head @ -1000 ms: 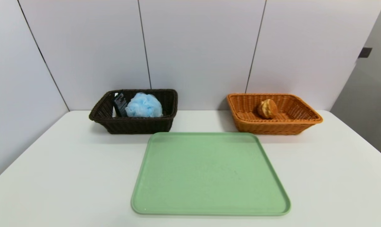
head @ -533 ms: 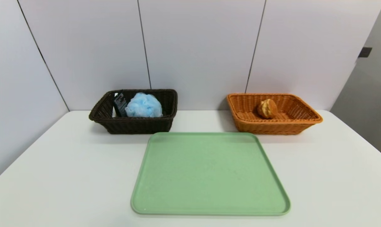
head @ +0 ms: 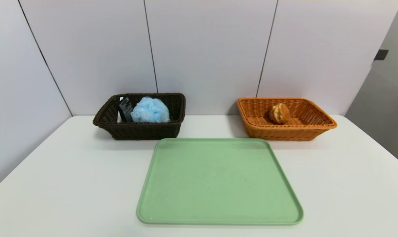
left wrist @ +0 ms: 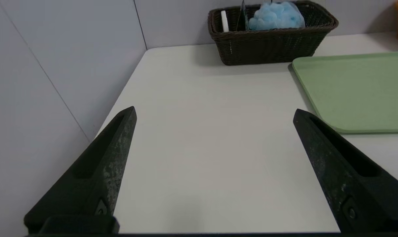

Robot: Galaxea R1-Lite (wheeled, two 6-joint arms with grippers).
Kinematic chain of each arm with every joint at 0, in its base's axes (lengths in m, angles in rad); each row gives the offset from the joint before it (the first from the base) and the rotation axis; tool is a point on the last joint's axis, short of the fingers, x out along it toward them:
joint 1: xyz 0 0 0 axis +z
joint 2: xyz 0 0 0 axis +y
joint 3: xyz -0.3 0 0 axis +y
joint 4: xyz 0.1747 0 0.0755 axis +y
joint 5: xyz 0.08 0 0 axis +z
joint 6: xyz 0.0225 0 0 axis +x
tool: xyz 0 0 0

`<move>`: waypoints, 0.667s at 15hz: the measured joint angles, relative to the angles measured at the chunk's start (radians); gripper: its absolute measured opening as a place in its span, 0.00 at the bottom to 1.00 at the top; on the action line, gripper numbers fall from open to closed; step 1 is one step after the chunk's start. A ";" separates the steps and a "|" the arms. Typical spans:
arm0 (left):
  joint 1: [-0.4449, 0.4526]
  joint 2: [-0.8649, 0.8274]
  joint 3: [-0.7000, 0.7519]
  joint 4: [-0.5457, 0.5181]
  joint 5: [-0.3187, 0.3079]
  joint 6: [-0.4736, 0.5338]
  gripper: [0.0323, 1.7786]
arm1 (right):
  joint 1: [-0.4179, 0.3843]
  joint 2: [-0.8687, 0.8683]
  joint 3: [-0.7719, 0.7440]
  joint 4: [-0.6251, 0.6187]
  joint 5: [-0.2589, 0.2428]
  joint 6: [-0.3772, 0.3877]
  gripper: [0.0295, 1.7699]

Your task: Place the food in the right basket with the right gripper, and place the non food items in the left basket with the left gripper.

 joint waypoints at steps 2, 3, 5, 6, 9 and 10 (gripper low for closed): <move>0.000 0.000 0.153 -0.213 -0.002 0.006 0.95 | 0.000 -0.008 0.091 -0.138 0.001 -0.004 0.96; 0.000 0.000 0.239 -0.327 -0.004 0.008 0.95 | 0.000 -0.009 0.152 -0.224 0.001 -0.013 0.96; 0.000 0.000 0.420 -0.574 -0.006 0.014 0.95 | 0.000 -0.010 0.315 -0.447 0.004 -0.053 0.96; 0.000 0.000 0.499 -0.688 -0.007 0.018 0.95 | 0.000 -0.010 0.409 -0.569 0.010 -0.074 0.96; 0.000 0.000 0.599 -0.827 -0.009 0.017 0.95 | 0.000 -0.010 0.646 -0.920 0.047 -0.119 0.96; 0.000 0.000 0.605 -0.787 -0.009 0.012 0.95 | 0.000 -0.010 0.671 -0.967 0.059 -0.121 0.96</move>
